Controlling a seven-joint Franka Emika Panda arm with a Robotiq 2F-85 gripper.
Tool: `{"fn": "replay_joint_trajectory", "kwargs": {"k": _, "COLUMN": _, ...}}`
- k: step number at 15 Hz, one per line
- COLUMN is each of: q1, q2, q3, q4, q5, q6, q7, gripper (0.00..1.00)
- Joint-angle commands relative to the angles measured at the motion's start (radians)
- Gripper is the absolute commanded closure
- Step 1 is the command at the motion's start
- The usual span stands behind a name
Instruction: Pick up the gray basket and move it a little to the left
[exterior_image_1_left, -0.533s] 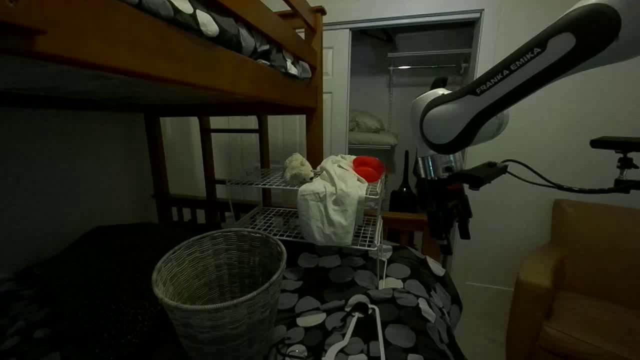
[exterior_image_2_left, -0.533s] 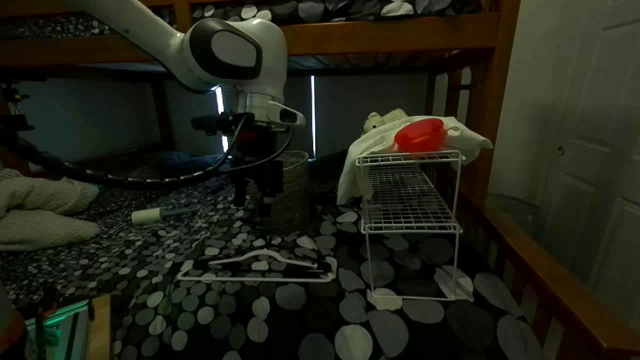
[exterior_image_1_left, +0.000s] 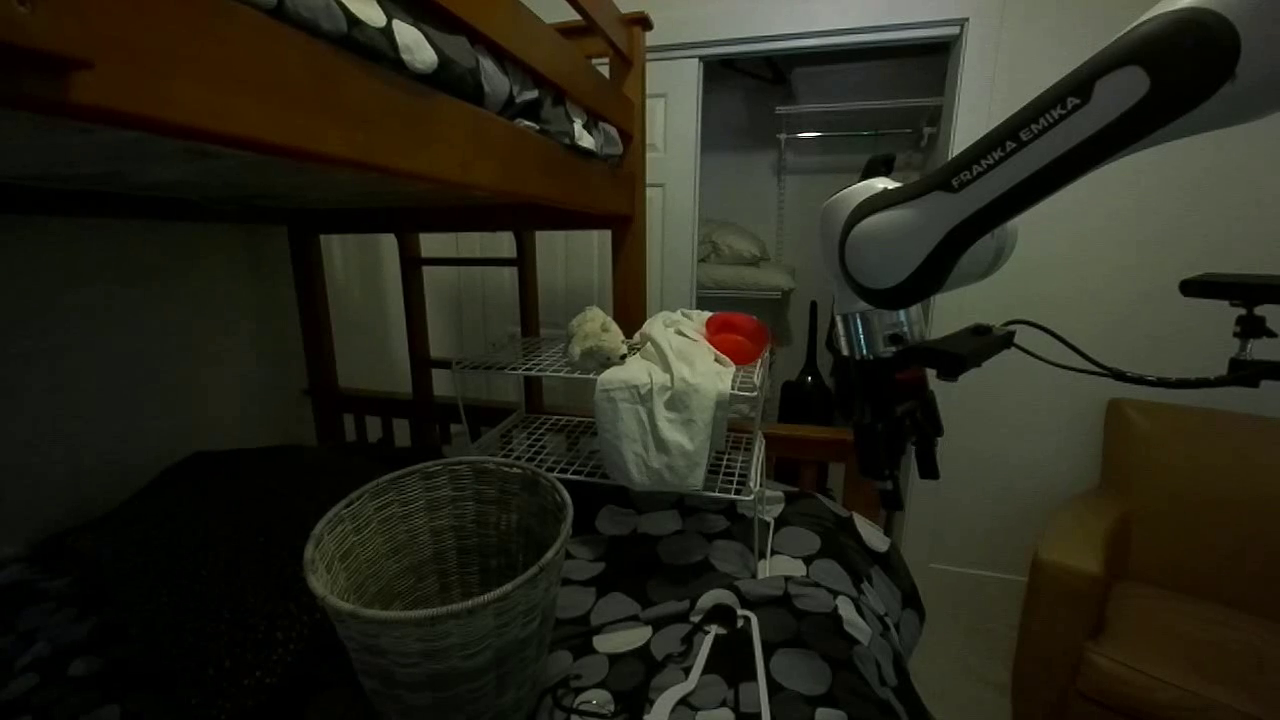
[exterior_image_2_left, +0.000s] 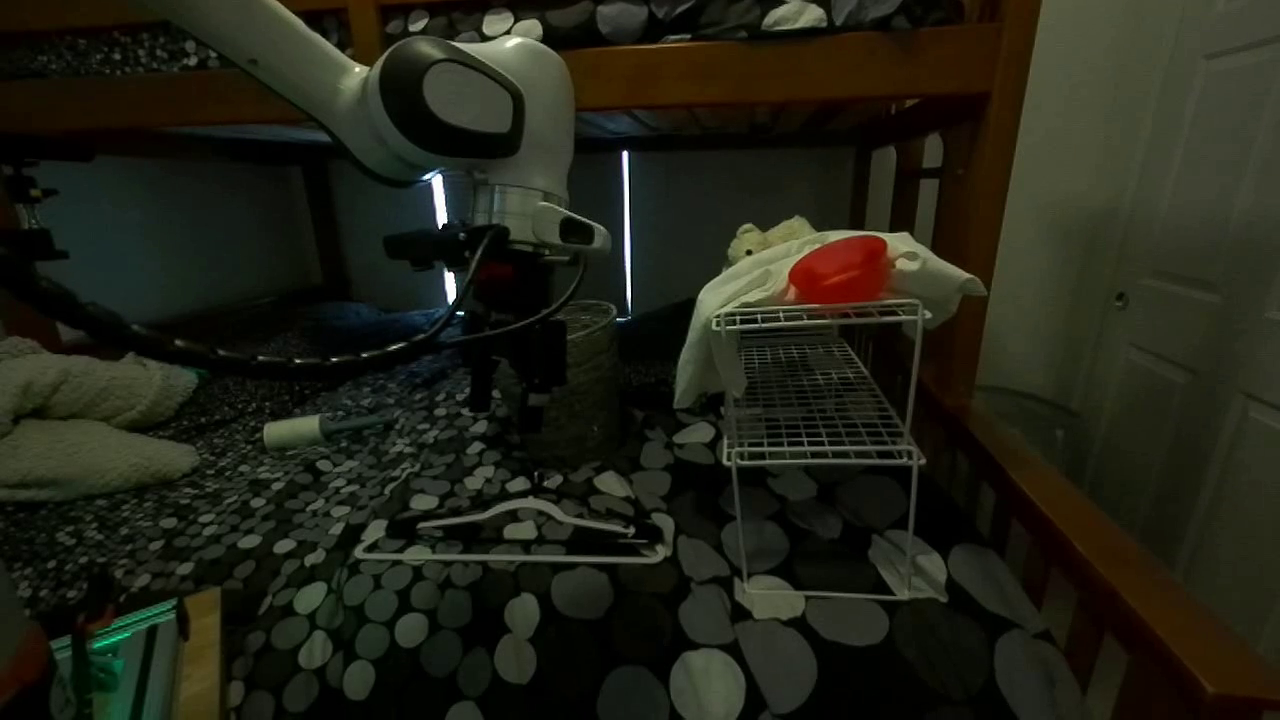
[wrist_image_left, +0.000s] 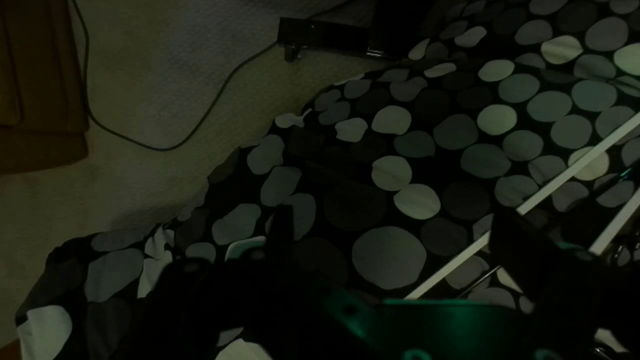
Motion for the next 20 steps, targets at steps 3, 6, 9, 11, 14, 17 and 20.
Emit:
{"fn": "replay_joint_trajectory", "kwargs": {"k": 3, "q1": 0.039, "q2": 0.103, "q3": 0.039, "q4": 0.125, "q5": 0.124, "q6": 0.161, "q7": 0.238, "gripper": 0.0}}
{"fn": "replay_joint_trajectory", "kwargs": {"k": 6, "q1": 0.064, "q2": 0.194, "q3": 0.085, "q4": 0.219, "q5": 0.174, "q6": 0.303, "q7": 0.403, "gripper": 0.0}}
{"fn": "replay_joint_trajectory", "kwargs": {"k": 9, "q1": 0.102, "q2": 0.285, "q3": 0.126, "q4": 0.288, "q5": 0.17, "q6": 0.451, "q7": 0.526, "gripper": 0.0}}
{"fn": "replay_joint_trajectory", "kwargs": {"k": 11, "q1": 0.132, "q2": 0.339, "q3": 0.144, "q4": 0.322, "q5": 0.15, "q6": 0.51, "q7": 0.559, "gripper": 0.0}}
{"fn": "replay_joint_trajectory", "kwargs": {"k": 14, "q1": 0.17, "q2": 0.411, "q3": 0.149, "q4": 0.37, "q5": 0.146, "q6": 0.522, "q7": 0.525, "gripper": 0.0}}
{"fn": "replay_joint_trajectory", "kwargs": {"k": 17, "q1": 0.202, "q2": 0.45, "q3": 0.143, "q4": 0.409, "q5": 0.104, "q6": 0.539, "q7": 0.51, "gripper": 0.0}}
{"fn": "replay_joint_trajectory", "kwargs": {"k": 20, "q1": 0.224, "q2": 0.495, "q3": 0.142, "q4": 0.452, "q5": 0.087, "q6": 0.538, "q7": 0.486, "gripper": 0.0}}
